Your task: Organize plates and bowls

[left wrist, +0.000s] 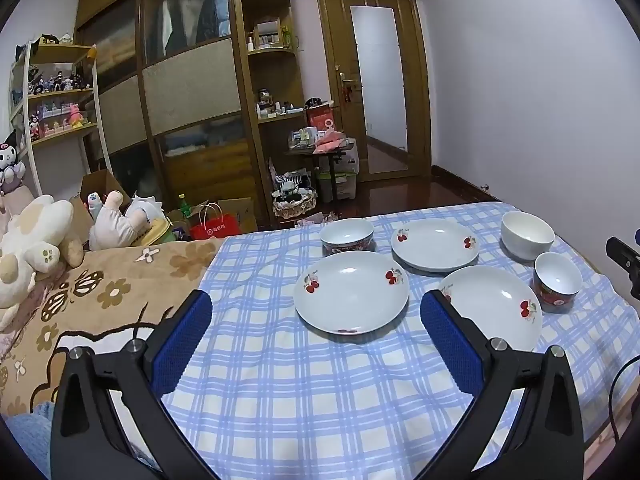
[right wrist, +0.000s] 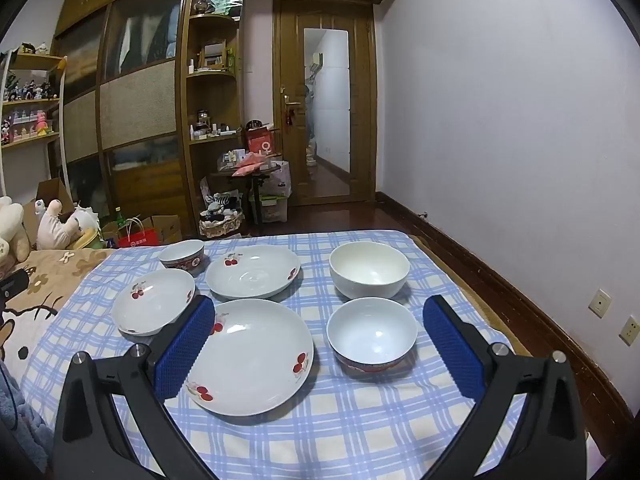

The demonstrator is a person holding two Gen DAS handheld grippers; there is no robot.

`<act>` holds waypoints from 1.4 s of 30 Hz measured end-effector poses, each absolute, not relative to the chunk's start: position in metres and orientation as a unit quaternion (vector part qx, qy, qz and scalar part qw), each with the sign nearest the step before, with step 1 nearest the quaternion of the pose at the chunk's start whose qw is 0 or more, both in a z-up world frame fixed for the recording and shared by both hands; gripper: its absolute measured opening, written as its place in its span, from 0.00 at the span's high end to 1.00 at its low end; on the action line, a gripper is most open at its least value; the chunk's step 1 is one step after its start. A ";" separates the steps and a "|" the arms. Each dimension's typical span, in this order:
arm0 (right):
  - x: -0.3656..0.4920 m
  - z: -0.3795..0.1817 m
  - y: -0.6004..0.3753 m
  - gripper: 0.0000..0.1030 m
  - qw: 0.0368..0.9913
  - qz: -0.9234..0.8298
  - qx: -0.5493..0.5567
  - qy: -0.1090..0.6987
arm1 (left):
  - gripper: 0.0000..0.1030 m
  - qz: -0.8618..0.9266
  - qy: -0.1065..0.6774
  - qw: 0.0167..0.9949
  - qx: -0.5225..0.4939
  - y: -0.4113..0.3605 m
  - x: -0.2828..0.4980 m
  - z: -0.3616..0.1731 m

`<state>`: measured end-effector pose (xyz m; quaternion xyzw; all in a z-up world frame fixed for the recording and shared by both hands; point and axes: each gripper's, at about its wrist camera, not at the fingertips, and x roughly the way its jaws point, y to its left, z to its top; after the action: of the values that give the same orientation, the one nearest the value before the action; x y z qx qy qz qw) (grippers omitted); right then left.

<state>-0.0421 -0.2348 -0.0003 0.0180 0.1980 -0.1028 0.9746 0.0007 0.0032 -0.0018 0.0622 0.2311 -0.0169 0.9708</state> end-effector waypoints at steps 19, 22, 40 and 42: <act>-0.042 0.000 -0.235 0.00 0.975 -0.103 0.018 0.197 | 0.01 -0.016 0.231 0.971 0.065 0.002 0.000 0.001; -0.042 -0.001 -0.235 0.00 0.975 -0.103 0.018 0.197 | 0.01 -0.016 0.231 0.971 0.065 0.002 0.000 0.002; -0.042 0.000 -0.234 0.00 0.976 -0.104 0.017 0.192 | 0.01 -0.015 0.231 0.971 0.064 0.002 0.001 0.002; -0.041 0.000 -0.234 0.00 0.976 -0.104 0.017 0.192 | 0.01 -0.016 0.232 0.971 0.064 0.001 0.001 0.001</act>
<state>-0.0414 -0.2342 0.0004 0.0171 0.1918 -0.1041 0.9758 0.0007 0.0014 0.0015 0.0644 0.2316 -0.0162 0.9706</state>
